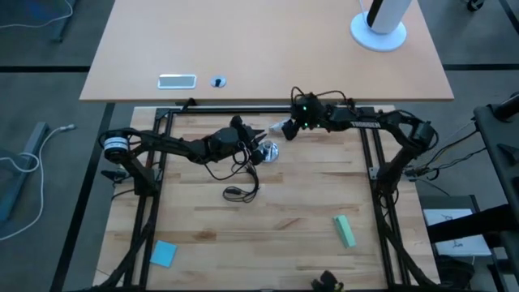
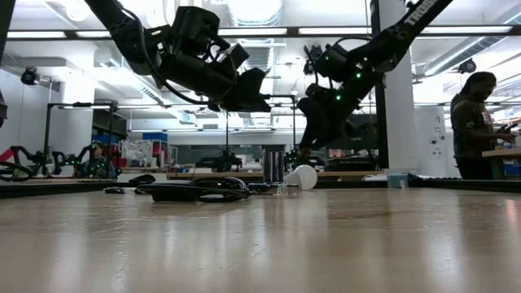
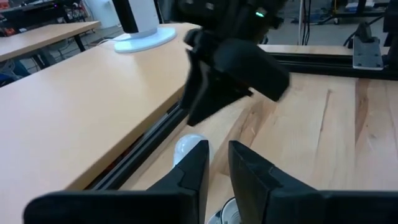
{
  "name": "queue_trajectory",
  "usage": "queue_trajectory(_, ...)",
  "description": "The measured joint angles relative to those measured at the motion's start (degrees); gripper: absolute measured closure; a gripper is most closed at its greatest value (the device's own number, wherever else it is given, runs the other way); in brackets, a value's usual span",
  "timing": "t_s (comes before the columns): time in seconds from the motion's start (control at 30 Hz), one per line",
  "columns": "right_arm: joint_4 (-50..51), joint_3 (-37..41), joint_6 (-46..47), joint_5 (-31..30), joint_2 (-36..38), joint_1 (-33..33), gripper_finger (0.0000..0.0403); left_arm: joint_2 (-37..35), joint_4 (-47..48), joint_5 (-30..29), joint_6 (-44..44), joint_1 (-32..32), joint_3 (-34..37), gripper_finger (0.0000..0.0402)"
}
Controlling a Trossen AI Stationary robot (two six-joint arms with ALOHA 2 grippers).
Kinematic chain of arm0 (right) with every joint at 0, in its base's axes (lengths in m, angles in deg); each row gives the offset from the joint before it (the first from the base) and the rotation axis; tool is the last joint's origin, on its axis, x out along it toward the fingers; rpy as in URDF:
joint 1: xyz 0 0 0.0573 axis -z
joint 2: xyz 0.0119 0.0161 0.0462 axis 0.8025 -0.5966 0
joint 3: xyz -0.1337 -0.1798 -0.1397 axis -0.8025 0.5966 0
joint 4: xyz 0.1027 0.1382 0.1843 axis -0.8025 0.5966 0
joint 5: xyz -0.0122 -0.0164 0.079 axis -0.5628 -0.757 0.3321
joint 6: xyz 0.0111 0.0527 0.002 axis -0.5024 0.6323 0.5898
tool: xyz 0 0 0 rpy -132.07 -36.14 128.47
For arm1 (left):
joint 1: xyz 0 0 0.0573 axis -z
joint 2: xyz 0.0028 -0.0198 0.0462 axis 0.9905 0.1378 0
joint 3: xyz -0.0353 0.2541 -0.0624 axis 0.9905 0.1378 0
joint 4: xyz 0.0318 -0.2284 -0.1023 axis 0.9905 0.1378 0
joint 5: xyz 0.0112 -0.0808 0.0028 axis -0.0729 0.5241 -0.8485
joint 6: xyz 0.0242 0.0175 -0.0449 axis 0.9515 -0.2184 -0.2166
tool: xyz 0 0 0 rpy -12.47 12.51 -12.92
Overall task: Screw lightbulb
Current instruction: Insert the lightbulb into the lamp
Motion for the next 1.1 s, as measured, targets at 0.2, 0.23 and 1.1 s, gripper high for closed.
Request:
queue_trajectory(0.2,0.1,-5.2,-1.9,4.2,-5.3,1.4,0.0164,0.0,0.3,0.0,0.0,0.0,0.0,0.0354)
queue_trajectory(0.23,0.3,-6.1,-2.5,4.3,-6.4,1.3,0.0160,0.0,0.3,0.0,0.0,0.0,0.0,0.0352)
queue_trajectory(1.1,24.4,-13.7,-24.5,6.7,-16.4,-1.8,0.0169,0.0,3.6,0.0,-0.5,0.0,0.0,0.0346)
